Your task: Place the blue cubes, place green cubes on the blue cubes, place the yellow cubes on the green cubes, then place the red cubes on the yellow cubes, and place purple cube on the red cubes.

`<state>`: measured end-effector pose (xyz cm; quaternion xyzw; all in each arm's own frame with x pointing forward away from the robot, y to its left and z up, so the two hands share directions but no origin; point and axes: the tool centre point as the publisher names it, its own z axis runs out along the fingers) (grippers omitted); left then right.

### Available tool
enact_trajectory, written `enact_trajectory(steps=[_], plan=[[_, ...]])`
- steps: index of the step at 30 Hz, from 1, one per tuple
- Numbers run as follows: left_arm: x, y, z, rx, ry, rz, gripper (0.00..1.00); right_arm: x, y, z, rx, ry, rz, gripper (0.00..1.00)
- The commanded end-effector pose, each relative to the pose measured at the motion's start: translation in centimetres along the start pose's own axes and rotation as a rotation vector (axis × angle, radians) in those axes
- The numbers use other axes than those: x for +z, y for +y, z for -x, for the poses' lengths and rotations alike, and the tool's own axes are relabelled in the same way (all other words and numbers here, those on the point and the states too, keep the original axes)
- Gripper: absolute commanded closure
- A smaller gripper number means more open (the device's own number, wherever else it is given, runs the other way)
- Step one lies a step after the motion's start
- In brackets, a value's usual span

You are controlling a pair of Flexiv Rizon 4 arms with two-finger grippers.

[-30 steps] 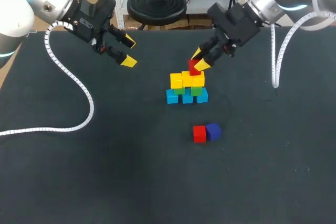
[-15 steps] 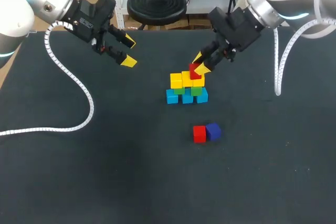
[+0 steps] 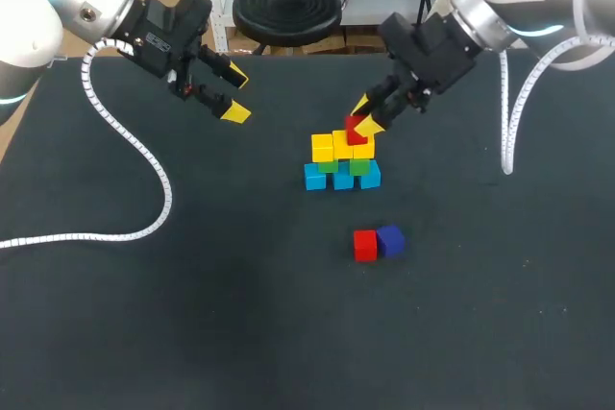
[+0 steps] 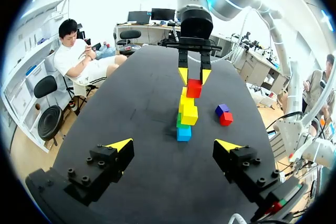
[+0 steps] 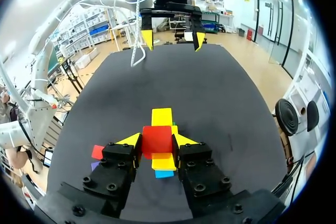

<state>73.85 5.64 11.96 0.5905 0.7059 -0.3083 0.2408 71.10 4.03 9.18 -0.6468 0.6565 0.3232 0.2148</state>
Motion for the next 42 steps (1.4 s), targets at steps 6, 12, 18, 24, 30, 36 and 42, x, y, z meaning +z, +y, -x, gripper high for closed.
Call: enact_trajectory(steps=[6, 12, 18, 24, 30, 36, 42], plan=[[0.0, 0.0, -0.1, 0.002, -0.001, -0.001, 0.00, 0.2, -0.2, -0.1, 0.005, 0.004, 0.006, 1.00], [0.0, 0.0, -0.1, 0.002, -0.001, -0.001, 0.00, 0.2, -0.3, 0.0, 0.004, 0.008, 0.007, 1.00], [0.0, 0.0, -0.1, 0.002, -0.001, -0.001, 0.00, 0.3, -0.3, 0.0, 0.006, 0.009, 0.008, 0.94], [0.0, 0.0, -0.1, 0.002, -0.001, -0.001, 0.00, 0.1, -0.1, 0.2, -0.001, 0.008, 0.001, 0.54], [0.0, 0.0, -0.1, 0.002, -0.001, -0.001, 0.00, -0.1, 0.0, 0.3, -0.003, 0.005, -0.003, 0.24], [0.0, 0.0, -0.1, 0.002, -0.001, -0.001, 0.00, -0.4, 0.1, 0.5, -0.036, 0.016, -0.021, 0.00], [0.0, 0.0, -0.1, 0.002, -0.001, -0.001, 0.00, -2.2, 0.8, 1.5, -0.087, 0.069, -0.079, 0.25]])
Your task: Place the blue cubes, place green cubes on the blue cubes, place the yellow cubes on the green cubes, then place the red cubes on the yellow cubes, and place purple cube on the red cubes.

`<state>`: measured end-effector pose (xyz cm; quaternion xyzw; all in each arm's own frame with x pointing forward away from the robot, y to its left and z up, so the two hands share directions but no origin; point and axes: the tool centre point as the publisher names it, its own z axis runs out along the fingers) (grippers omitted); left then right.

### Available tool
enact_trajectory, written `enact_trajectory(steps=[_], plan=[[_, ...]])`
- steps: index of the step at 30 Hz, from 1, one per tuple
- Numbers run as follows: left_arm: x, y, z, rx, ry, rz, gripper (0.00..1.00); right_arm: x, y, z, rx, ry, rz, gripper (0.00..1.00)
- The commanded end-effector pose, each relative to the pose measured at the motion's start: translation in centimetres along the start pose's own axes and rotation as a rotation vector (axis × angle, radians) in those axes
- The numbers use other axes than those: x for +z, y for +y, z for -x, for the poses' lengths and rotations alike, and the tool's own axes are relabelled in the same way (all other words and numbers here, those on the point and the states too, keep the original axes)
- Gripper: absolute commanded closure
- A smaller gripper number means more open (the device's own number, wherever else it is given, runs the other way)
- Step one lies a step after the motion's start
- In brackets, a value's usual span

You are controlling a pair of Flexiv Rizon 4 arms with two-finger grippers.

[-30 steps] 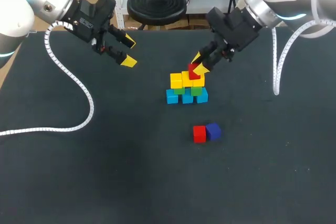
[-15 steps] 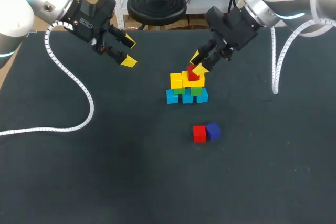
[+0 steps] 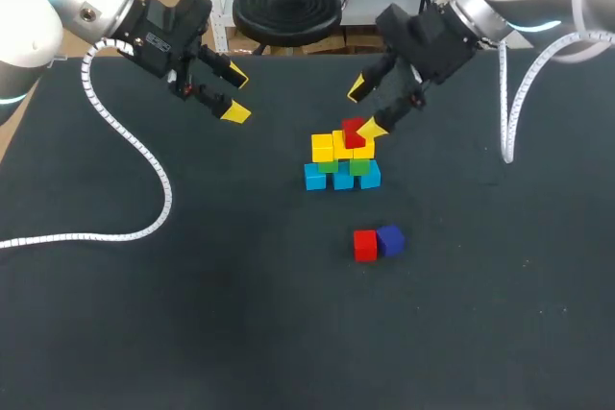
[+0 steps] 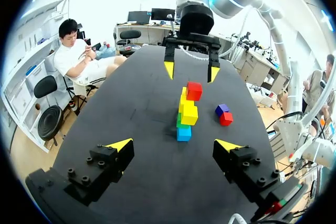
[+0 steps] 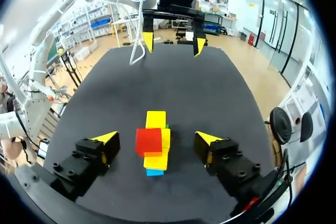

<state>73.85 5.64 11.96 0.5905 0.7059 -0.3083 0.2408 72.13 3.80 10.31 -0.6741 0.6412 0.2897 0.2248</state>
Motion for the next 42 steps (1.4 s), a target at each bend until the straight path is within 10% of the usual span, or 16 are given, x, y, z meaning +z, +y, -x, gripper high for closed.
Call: enact_trajectory(steps=[1, 6, 42], plan=[[0.0, 0.0, -0.1, 0.002, -0.001, -0.001, 0.00, -1.4, 1.7, 1.1, -0.017, 0.039, -0.046, 0.33], [0.0, 0.0, -0.1, 0.002, -0.001, -0.001, 0.00, -1.7, 2.8, 1.8, -0.051, 0.043, -0.040, 1.00], [0.0, 0.0, -0.1, 0.002, -0.001, -0.001, 0.00, 2.1, 4.1, 1.5, -0.076, 0.122, 0.072, 1.00]])
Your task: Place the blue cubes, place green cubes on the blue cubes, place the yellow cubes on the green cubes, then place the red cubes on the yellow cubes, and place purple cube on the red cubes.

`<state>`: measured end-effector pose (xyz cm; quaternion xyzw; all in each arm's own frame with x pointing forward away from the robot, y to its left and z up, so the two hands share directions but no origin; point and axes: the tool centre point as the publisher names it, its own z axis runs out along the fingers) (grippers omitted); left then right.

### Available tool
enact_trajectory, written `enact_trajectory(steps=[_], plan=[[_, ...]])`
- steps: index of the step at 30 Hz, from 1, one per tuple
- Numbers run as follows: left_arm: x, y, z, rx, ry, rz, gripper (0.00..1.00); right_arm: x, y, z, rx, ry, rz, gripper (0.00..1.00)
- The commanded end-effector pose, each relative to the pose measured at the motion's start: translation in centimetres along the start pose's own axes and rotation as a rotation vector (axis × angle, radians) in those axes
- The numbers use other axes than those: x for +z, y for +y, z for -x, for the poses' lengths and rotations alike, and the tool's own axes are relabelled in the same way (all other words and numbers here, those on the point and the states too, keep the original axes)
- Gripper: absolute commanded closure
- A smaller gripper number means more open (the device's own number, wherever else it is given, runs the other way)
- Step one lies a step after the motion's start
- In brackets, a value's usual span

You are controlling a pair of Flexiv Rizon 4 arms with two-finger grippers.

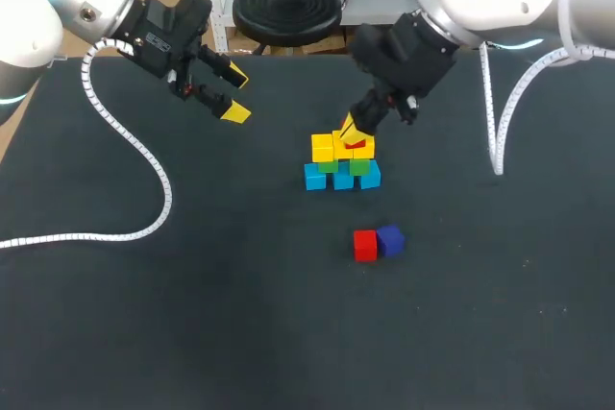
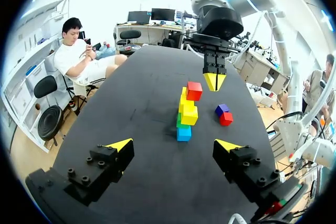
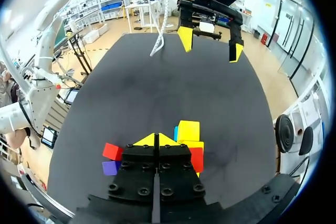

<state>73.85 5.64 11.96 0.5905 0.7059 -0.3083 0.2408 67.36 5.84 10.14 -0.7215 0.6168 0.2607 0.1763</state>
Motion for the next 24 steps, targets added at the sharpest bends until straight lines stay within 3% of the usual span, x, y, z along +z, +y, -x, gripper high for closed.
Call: enact_trajectory(steps=[1, 14, 24], plan=[[0.0, 0.0, -0.1, 0.002, -0.001, -0.001, 0.00, 0.1, -0.4, 0.1, 0.003, 0.004, 0.008, 1.00], [0.0, 0.0, -0.1, 0.002, -0.001, -0.001, 0.00, -0.4, 0.7, 0.3, 0.004, 0.040, -0.025, 1.00], [0.0, 0.0, -0.1, 0.002, -0.001, -0.001, 0.00, -1.0, 3.1, 1.3, -0.026, 0.154, -0.038, 1.00]])
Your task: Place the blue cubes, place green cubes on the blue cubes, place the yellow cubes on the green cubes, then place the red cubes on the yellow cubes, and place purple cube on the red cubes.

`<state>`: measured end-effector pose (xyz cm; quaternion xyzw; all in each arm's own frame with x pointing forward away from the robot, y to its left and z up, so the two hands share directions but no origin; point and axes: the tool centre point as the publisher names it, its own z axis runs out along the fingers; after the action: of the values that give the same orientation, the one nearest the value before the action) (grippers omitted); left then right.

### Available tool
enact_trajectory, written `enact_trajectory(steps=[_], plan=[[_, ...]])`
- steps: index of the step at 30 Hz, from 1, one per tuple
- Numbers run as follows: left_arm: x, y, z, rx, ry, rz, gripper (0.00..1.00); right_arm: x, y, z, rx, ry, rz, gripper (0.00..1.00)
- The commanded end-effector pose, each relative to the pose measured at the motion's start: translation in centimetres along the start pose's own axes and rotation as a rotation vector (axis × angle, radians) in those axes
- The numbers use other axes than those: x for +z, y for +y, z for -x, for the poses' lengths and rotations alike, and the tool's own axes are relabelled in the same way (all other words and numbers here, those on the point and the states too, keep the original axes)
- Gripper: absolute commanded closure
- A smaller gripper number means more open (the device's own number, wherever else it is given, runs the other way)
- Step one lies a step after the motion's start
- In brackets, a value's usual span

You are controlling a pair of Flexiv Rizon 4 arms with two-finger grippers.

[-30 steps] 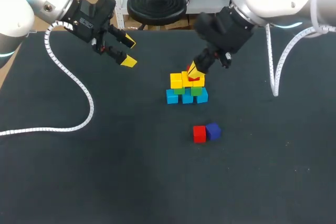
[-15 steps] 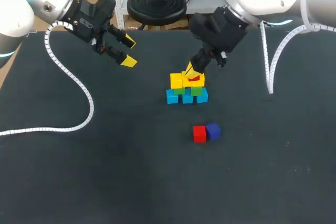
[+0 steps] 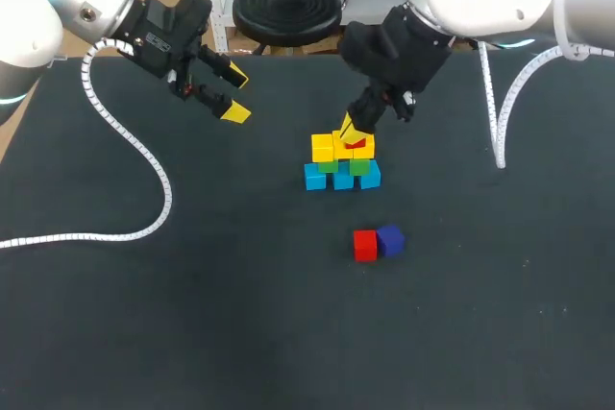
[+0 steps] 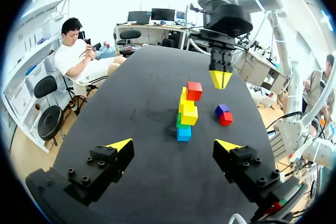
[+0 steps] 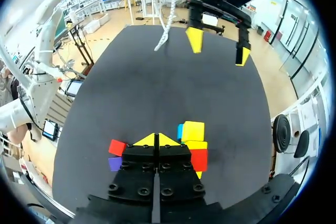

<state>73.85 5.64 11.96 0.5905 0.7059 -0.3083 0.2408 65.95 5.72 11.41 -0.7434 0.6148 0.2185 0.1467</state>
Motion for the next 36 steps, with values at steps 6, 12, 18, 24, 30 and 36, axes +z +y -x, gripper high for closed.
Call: enact_trajectory(steps=[6, 12, 18, 24, 30, 36], plan=[[0.0, 0.0, -0.1, 0.002, -0.001, -0.001, 0.00, -0.1, 3.5, 0.3, 0.053, 0.124, -0.035, 1.00], [0.0, 0.0, -0.1, 0.002, -0.001, -0.001, 0.00, 0.4, 3.5, 0.0, 0.078, 0.148, -0.034, 1.00], [0.0, 0.0, -0.1, 0.002, -0.001, -0.001, 0.00, 0.3, 4.0, -1.0, 0.130, 0.173, -0.040, 1.00], [0.0, 0.0, -0.1, 0.002, -0.001, -0.001, 0.00, 0.4, 3.4, -1.2, 0.132, 0.199, -0.043, 1.00], [0.0, 0.0, -0.1, 0.002, -0.001, -0.001, 0.00, 0.8, 3.1, -1.5, 0.134, 0.210, -0.034, 1.00], [0.0, 0.0, -0.1, 0.002, -0.001, -0.001, 0.00, 1.3, 2.8, -1.8, 0.137, 0.215, -0.027, 1.00]])
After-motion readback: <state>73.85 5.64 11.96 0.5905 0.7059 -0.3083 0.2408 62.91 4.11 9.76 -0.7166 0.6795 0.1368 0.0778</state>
